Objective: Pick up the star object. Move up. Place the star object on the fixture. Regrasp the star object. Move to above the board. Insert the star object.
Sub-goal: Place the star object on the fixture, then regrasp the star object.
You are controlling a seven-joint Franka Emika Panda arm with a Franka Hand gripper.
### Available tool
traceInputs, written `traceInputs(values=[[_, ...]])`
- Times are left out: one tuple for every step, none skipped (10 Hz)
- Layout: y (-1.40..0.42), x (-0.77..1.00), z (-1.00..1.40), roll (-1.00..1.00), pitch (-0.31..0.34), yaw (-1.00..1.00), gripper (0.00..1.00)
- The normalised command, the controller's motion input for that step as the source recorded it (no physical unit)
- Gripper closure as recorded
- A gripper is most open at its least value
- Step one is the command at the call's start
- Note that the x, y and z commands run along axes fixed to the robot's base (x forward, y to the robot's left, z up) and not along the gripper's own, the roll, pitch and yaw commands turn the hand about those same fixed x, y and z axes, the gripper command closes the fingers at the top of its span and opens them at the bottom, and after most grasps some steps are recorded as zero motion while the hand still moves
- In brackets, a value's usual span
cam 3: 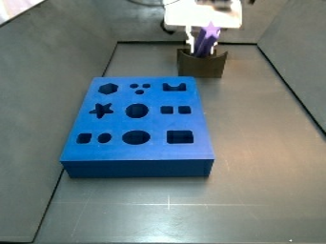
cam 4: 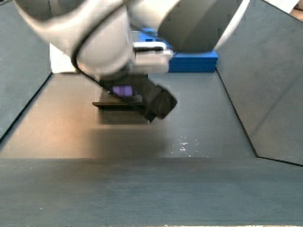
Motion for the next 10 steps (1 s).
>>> traceInputs(values=[[0.07, 0.11, -0.28, -0.16, -0.018, -0.13, 1.0], [0.0, 0.0, 0.0, 0.0, 0.0, 0.0, 0.0], [0.0, 0.0, 1.0, -0.04, 0.05, -0.03, 0.0], [0.0, -0.01, 1.0, -0.03, 0.055, -0.02, 0.0], [0.01, -0.02, 1.0, -0.02, 0.061, -0.02, 0.0], [0.0, -0.02, 1.0, 0.02, 0.059, -0.02, 0.0], [0.0, -0.03, 1.0, 0.05, 0.057, -0.03, 0.0], [0.0, -0.04, 0.91, 0.06, 0.055, -0.03, 0.0], [0.0, -0.03, 0.69, 0.06, 0.052, -0.03, 0.0], [0.0, -0.03, 0.51, 0.06, 0.044, -0.03, 0.0]])
